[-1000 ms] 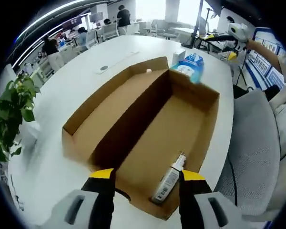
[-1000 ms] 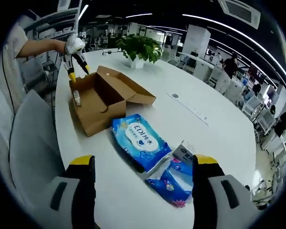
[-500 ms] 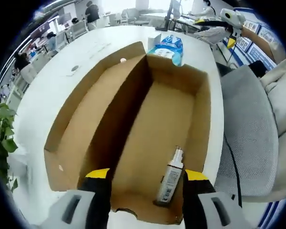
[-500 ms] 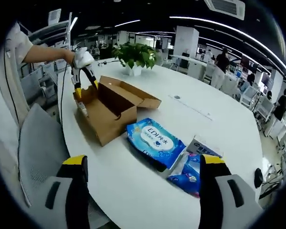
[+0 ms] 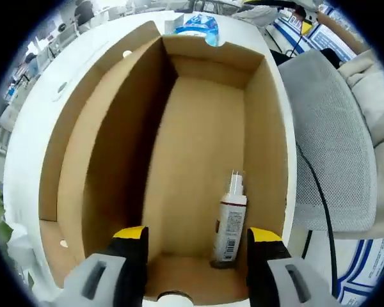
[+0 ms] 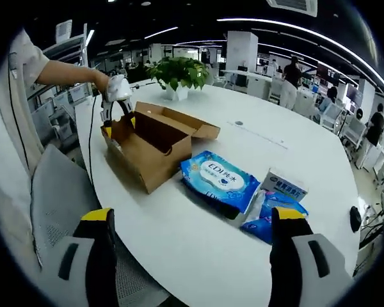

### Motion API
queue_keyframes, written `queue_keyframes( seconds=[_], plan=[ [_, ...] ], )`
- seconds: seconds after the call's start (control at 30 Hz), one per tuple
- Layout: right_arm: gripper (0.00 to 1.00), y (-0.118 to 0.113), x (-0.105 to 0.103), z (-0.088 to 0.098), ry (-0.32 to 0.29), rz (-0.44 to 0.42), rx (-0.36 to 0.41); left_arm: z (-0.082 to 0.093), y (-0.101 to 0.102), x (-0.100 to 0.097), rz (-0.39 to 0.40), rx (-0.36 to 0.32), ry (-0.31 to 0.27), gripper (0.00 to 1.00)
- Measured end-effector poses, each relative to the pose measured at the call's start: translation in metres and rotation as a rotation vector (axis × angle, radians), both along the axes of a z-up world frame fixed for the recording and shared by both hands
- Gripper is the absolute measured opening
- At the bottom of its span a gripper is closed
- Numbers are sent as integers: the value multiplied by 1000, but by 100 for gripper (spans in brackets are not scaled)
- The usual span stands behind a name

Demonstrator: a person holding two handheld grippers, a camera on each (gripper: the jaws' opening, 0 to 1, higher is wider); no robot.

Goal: Operate the shoe box by opening the lid, removing the specified soft item, and placing it in the target area until the item is outside and the box remains undamaged.

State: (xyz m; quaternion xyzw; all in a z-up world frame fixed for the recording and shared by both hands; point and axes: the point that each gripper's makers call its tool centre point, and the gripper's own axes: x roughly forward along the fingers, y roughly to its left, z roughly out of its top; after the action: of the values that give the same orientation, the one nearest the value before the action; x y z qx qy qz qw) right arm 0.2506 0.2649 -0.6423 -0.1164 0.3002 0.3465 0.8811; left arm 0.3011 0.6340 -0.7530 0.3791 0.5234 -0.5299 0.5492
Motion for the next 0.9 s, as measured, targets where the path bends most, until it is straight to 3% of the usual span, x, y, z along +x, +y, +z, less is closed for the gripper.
queue_keyframes(
  seconds=[0.27,0.53,0.77,0.9],
  plan=[
    [96,3,0,-8,14,-13,-10,-11,-5,-4,-54,20,34,64],
    [96,10,1,-10,10,-13,-2,-21,-11,-10,-55,16,62,53],
    [93,20,0,-9,-2,-4,5,-24,-11,-14,-102,7,34,49],
    [92,26,-1,-8,-9,6,22,-24,-13,-20,-124,-10,34,40]
  ],
)
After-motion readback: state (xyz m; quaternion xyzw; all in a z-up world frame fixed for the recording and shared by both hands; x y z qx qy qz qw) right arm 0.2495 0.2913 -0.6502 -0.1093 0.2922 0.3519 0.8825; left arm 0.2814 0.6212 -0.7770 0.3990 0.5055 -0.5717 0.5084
